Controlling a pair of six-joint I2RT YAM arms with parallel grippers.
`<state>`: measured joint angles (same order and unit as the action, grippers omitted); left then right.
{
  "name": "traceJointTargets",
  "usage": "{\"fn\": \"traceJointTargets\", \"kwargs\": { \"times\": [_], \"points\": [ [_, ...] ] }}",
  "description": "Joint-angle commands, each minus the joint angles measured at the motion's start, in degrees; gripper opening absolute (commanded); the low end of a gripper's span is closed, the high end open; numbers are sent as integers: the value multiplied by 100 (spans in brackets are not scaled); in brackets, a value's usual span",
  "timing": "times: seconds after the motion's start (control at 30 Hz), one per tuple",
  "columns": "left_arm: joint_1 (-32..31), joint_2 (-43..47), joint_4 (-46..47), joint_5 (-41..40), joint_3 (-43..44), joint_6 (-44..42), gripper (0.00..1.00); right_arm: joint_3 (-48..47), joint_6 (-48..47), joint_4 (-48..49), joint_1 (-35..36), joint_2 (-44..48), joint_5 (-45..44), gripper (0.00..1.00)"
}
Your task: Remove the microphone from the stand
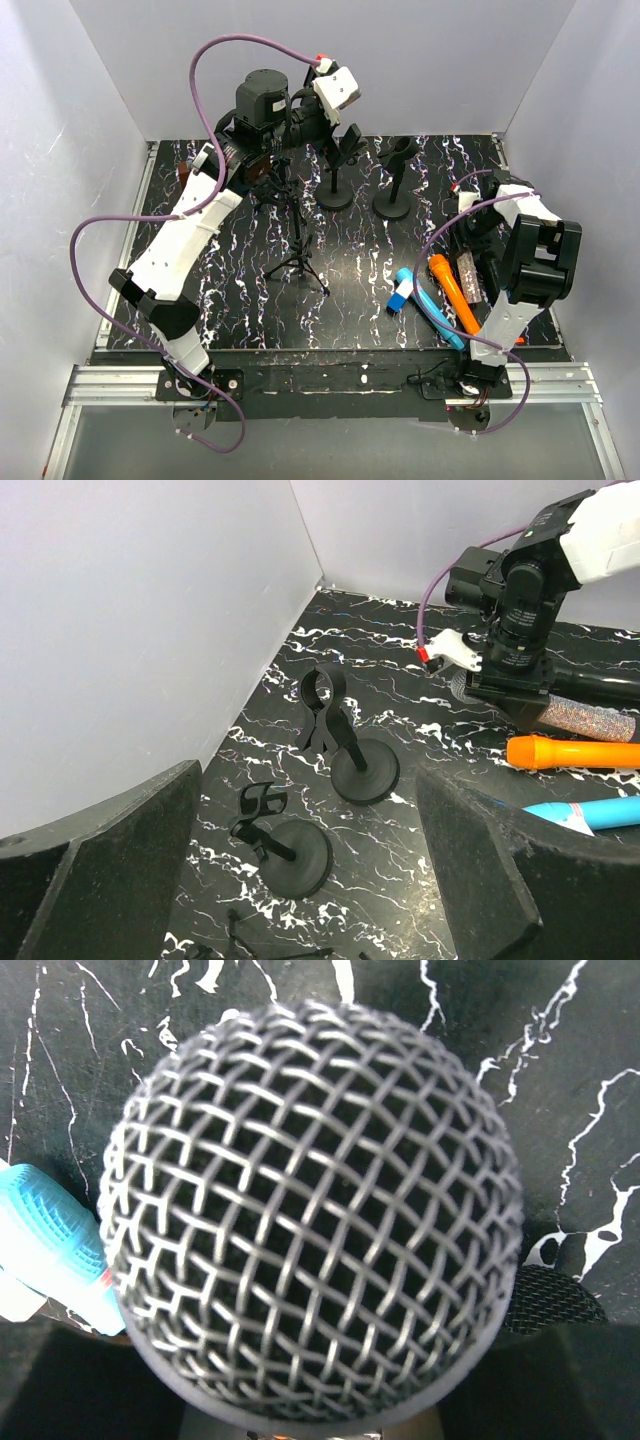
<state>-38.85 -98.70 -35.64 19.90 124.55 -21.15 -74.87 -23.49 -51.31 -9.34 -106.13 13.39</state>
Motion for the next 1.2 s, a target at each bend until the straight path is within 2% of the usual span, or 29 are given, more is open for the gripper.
{"fn": "traceJointTargets", "kwargs": {
  "times": [0.0, 0.4, 0.77, 0.9, 1.03, 1.17],
  "points": [
    [-44, 140, -49, 128, 69, -48, 87, -80, 90, 77, 126, 4, 59, 49],
    [-44, 140, -110, -4, 69, -206, 87, -89, 63, 191, 187, -154, -135, 57],
    [-44, 79, -136, -13, 210, -258, 87, -273, -25, 104, 196, -137, -135, 59],
    [-35, 78, -93, -135, 438, -241, 87, -580, -7, -81, 196, 328, -196, 69],
    [-44, 262, -92, -337, 474, -390, 87, -748, -130, -195, 196, 1092, -372, 72],
    [-44, 771, -198, -697, -43, -890, 87, -810, -121, -537, 196, 1717, -267, 72]
  ]
}}
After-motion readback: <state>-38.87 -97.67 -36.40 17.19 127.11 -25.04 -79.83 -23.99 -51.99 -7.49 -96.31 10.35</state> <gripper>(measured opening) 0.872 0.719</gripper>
